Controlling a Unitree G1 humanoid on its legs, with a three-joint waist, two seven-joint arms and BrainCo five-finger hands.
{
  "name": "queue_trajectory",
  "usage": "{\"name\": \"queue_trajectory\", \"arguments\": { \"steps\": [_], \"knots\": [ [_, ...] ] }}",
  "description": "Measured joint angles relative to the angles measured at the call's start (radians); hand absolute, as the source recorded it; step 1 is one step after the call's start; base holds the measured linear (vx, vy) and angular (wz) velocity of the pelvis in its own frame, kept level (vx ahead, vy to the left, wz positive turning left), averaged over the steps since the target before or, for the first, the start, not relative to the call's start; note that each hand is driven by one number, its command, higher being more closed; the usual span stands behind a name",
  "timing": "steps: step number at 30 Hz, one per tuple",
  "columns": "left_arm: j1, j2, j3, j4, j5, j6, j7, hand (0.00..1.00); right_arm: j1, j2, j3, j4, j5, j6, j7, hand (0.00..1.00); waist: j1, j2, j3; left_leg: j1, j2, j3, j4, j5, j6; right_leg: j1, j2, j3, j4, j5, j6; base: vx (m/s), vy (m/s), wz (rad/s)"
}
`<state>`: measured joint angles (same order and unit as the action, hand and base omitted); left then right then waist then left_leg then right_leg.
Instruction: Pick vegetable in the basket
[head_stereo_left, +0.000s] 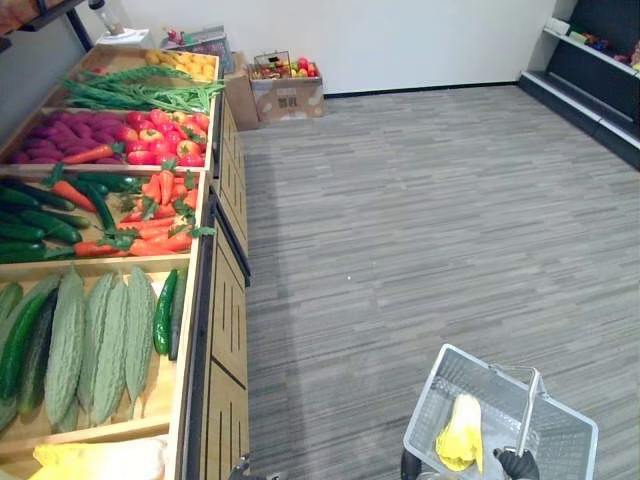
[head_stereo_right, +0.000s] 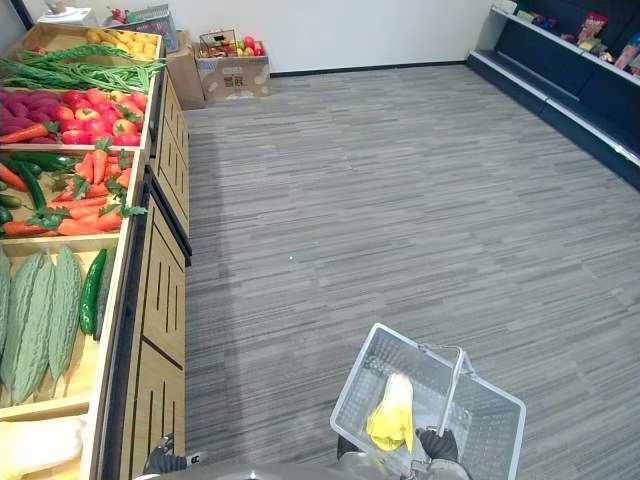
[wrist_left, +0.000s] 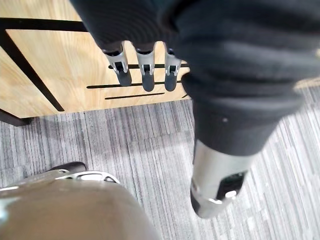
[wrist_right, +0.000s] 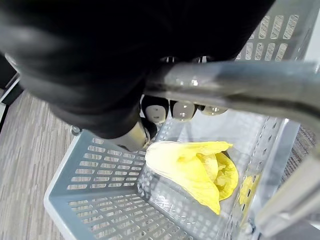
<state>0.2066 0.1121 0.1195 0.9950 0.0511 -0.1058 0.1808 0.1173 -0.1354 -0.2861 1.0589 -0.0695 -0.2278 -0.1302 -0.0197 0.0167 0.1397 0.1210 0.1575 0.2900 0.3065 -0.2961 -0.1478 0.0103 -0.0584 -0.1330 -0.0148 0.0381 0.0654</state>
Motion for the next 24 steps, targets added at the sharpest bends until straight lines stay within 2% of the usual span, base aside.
{"name": "queue_trajectory", "arguments": {
  "steps": [1, 2, 3, 4, 6, 7, 8, 10, 13, 14, 15, 16, 17, 18, 20, 21, 23, 24],
  "knots": [
    [0.009, -0.001, 0.005, -0.003, 0.002, 0.0, 0.002, 0.0, 0.0, -0.001, 0.001, 0.001, 0.001, 0.0, 0.0, 1.0, 0.005, 0.0, 0.003, -0.065, 0.018, -0.002, 0.151, 0.012, -0.012, -0.009, 0.002, 0.002, 0.038, -0.025, -0.003, -0.01, -0.109, 0.01],
    [0.017, -0.005, 0.006, -0.01, 0.002, -0.001, 0.002, 0.0, -0.001, -0.003, 0.0, 0.0, 0.001, 0.0, 0.0, 1.0, 0.006, -0.002, 0.005, -0.096, 0.032, -0.002, 0.222, 0.032, -0.017, -0.009, 0.006, 0.003, 0.052, -0.032, -0.005, -0.02, -0.124, -0.08],
    [0.026, -0.013, 0.017, -0.038, 0.003, 0.0, 0.008, 0.0, -0.001, -0.005, -0.002, -0.003, 0.001, 0.0, -0.001, 1.0, 0.018, -0.008, 0.014, -0.151, 0.049, 0.001, 0.331, 0.088, -0.003, -0.007, 0.001, 0.009, 0.076, -0.049, -0.011, 0.02, -0.153, -0.07],
    [0.025, -0.013, 0.016, -0.044, 0.003, -0.001, 0.007, 0.0, 0.0, -0.004, -0.012, -0.003, 0.001, 0.001, -0.004, 1.0, 0.027, -0.01, 0.02, -0.181, 0.052, 0.0, 0.387, 0.155, 0.002, -0.004, -0.019, 0.012, 0.09, -0.059, -0.016, 0.02, -0.082, 0.0],
    [0.025, -0.016, 0.016, -0.052, 0.003, -0.002, 0.003, 0.0, -0.002, -0.005, -0.021, -0.008, 0.0, 0.002, -0.01, 1.0, 0.027, -0.025, 0.029, -0.206, 0.053, 0.001, 0.423, 0.227, 0.015, 0.009, -0.04, 0.008, 0.088, -0.063, -0.021, 0.04, -0.067, 0.19],
    [0.025, -0.018, 0.017, -0.055, 0.01, -0.004, -0.003, 0.0, 0.0, -0.006, -0.025, -0.021, 0.001, 0.002, -0.017, 1.0, 0.027, -0.018, 0.038, -0.227, 0.054, 0.0, 0.449, 0.253, 0.025, 0.013, -0.049, 0.006, 0.087, -0.067, -0.023, 0.06, -0.067, 0.23],
    [0.026, -0.029, 0.025, -0.054, 0.017, -0.008, -0.014, 0.0, -0.004, -0.013, -0.032, -0.027, 0.001, 0.006, -0.021, 1.0, 0.027, -0.004, 0.046, -0.23, 0.046, 0.0, 0.437, 0.191, 0.05, 0.016, -0.056, 0.01, 0.086, -0.07, -0.023, 0.04, -0.038, 0.18],
    [0.029, -0.036, 0.031, -0.046, 0.048, -0.013, -0.025, 0.0, -0.019, -0.017, -0.05, -0.027, 0.001, 0.008, -0.021, 1.0, 0.029, 0.001, 0.05, -0.235, 0.017, -0.004, 0.339, 0.111, 0.045, 0.009, -0.073, 0.011, 0.085, -0.07, -0.022, 0.01, 0.0, 0.08],
    [0.057, -0.047, 0.033, -0.044, 0.08, -0.016, -0.031, 0.0, -0.035, -0.022, -0.056, -0.033, 0.0, 0.007, -0.018, 1.0, 0.051, 0.012, 0.056, -0.215, -0.03, -0.058, 0.049, 0.103, 0.036, -0.012, -0.071, 0.038, 0.073, -0.076, -0.012, -0.02, 0.091, -0.19],
    [0.077, -0.064, 0.033, -0.046, 0.083, -0.015, -0.031, 0.0, -0.032, -0.036, -0.051, -0.048, -0.001, 0.006, -0.015, 1.0, 0.057, 0.052, 0.048, -0.195, -0.013, -0.079, -0.082, 0.07, 0.015, -0.004, -0.02, 0.053, 0.028, -0.078, -0.011, 0.05, 0.099, -0.62],
    [0.086, -0.089, 0.033, -0.025, 0.085, -0.017, -0.031, 0.0, -0.045, -0.037, -0.047, -0.067, -0.006, 0.006, -0.01, 1.0, 0.079, 0.107, 0.06, -0.211, 0.042, -0.068, -0.083, 0.155, 0.054, -0.041, 0.032, 0.032, 0.22, -0.109, -0.041, 0.07, 0.077, -0.68],
    [0.099, -0.083, 0.033, -0.023, 0.086, -0.024, -0.026, 0.0, -0.055, -0.031, -0.036, -0.074, -0.007, 0.002, -0.01, 1.0, 0.085, 0.094, 0.078, -0.203, 0.036, -0.055, -0.069, 0.154, 0.052, -0.059, 0.02, 0.022, 0.38, -0.192, -0.043, 0.14, 0.047, -0.42],
    [0.106, -0.068, 0.031, -0.021, 0.088, -0.027, -0.026, 0.0, -0.049, -0.031, -0.036, -0.074, -0.008, -0.004, -0.007, 1.0, 0.076, 0.065, 0.086, -0.202, 0.013, -0.057, -0.045, 0.152, 0.05, -0.028, 0.006, 0.022, 0.415, -0.265, -0.037, 0.14, 0.008, 0.0],
    [0.117, -0.054, 0.028, -0.017, 0.089, -0.034, -0.023, 0.0, -0.035, -0.03, -0.028, -0.071, -0.009, -0.004, -0.002, 1.0, 0.074, 0.015, 0.085, -0.222, -0.024, -0.059, 0.022, 0.11, 0.045, 0.019, -0.031, 0.04, 0.339, -0.359, -0.005, 0.18, 0.042, 0.12],
    [0.119, -0.065, 0.007, 0.003, 0.089, -0.041, -0.021, 0.0, -0.028, -0.048, -0.023, -0.065, -0.015, -0.001, 0.003, 1.0, 0.076, 0.036, 0.075, -0.228, -0.028, -0.079, 0.059, 0.086, 0.066, 0.035, -0.026, 0.06, 0.323, -0.361, 0.0, 0.17, 0.091, -0.13],
    [0.116, -0.063, 0.002, 0.004, 0.09, -0.038, -0.021, 0.0, -0.024, -0.043, -0.018, -0.065, -0.028, -0.001, 0.005, 1.0, 0.068, 0.034, 0.072, -0.221, -0.042, -0.068, 0.064, 0.073, 0.087, 0.05, -0.041, 0.066, 0.321, -0.368, 0.013, 0.23, 0.12, -0.15],
    [0.1, -0.046, -0.003, 0.004, 0.091, -0.038, -0.022, 0.0, -0.003, -0.032, -0.013, -0.062, -0.04, -0.001, 0.007, 1.0, 0.054, 0.025, 0.047, -0.216, -0.077, -0.06, 0.055, 0.048, 0.105, 0.053, -0.073, 0.064, 0.32, -0.375, 0.038, 0.29, 0.123, -0.02],
    [0.086, -0.037, -0.007, 0.005, 0.091, -0.036, -0.028, 0.0, 0.001, -0.024, -0.017, -0.064, -0.039, -0.002, 0.003, 1.0, 0.051, 0.018, 0.031, -0.184, -0.104, -0.05, 0.013, 0.049, 0.112, 0.015, -0.092, 0.074, 0.408, -0.374, 0.049, 0.34, 0.137, 0.02]
  ]
}}
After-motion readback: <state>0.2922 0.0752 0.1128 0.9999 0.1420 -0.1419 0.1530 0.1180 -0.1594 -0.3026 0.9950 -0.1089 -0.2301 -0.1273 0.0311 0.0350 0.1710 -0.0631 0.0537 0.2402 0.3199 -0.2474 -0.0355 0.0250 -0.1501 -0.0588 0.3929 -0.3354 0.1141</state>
